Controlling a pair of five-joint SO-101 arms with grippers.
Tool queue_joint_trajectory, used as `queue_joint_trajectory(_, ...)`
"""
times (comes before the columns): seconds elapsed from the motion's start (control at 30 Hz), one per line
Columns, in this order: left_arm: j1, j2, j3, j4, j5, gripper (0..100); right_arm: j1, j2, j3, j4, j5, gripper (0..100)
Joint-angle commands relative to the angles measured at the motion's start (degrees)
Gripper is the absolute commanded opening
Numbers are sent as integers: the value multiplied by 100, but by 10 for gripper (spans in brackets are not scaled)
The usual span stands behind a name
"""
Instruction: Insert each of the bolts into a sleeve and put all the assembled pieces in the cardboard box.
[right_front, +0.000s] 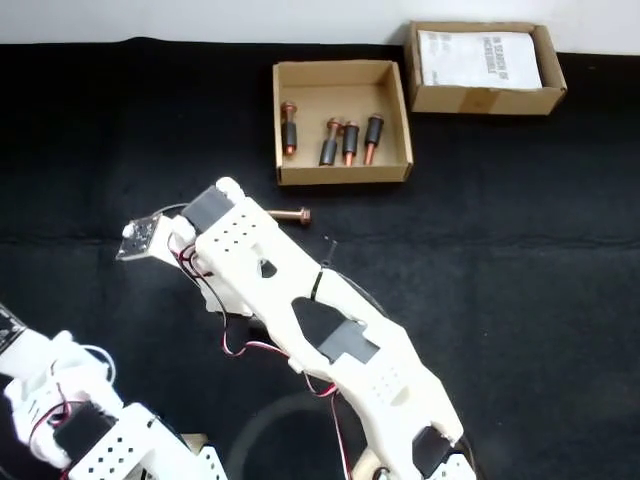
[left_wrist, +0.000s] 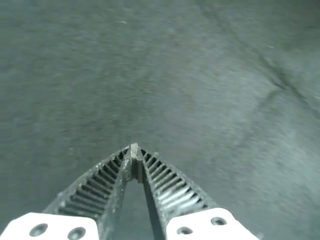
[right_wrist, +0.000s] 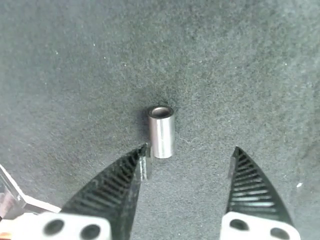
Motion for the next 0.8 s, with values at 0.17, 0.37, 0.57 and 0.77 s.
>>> queue_joint_trajectory(0.17, -321, -224, 119, 18, -316, 10, 101, -22, 532, 66, 158, 224)
queue_joint_trajectory(0.37, -338, -224, 119, 18, -316, 10, 75, -22, 919, -84, 167, 224)
queue_joint_trajectory(0.57, -338, -224, 119, 18, -325, 10, 66, 4, 1235, -391, 176, 224)
queue_joint_trajectory(0.77, -338, -224, 119, 18, -325, 10, 66, 725, 778, -418, 176, 224)
